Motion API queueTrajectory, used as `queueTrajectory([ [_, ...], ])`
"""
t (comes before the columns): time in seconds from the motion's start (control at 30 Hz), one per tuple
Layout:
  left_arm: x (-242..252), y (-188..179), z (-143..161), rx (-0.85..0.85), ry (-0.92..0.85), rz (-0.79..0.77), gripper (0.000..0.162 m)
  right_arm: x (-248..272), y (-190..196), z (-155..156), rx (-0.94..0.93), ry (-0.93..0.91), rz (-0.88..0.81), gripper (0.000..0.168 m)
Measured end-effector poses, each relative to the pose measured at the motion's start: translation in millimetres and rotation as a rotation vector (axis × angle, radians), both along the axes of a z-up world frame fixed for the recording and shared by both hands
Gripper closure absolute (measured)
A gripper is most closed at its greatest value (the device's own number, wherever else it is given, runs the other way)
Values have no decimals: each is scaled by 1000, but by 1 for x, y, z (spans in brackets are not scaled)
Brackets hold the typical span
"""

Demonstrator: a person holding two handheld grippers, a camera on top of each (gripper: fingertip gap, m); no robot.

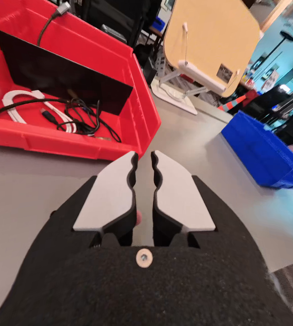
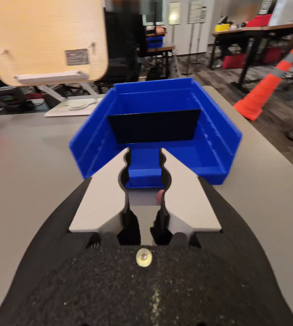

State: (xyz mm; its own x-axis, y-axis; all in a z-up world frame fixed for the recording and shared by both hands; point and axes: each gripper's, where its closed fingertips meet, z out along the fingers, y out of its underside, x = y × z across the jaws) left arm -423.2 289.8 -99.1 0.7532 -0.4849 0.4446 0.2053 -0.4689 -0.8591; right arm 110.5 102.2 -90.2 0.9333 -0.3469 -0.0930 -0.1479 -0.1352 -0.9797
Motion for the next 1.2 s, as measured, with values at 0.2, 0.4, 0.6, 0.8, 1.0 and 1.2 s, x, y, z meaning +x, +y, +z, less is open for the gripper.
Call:
queueTrajectory([
  [0.2,-33,6,-24,6,319,80,143,19,7,-25,-83,78,-48,139],
  [0.4,-20,0,-33,-6,350,12,143,0,17,-31,-117,88,0,140],
  [0.6,-17,-1,-48,-41,434,-15,148,-16,19,-24,-121,4,18,140],
  [0.8,-24,0,-39,-7,418,27,150,-90,24,3,-18,14,174,140],
  [1.0,-20,1,-30,117,486,-23,147,-198,42,-3,-19,91,487,140],
  [1.2,-8,1,-29,139,457,-75,146,-221,42,-10,-50,39,566,140],
])
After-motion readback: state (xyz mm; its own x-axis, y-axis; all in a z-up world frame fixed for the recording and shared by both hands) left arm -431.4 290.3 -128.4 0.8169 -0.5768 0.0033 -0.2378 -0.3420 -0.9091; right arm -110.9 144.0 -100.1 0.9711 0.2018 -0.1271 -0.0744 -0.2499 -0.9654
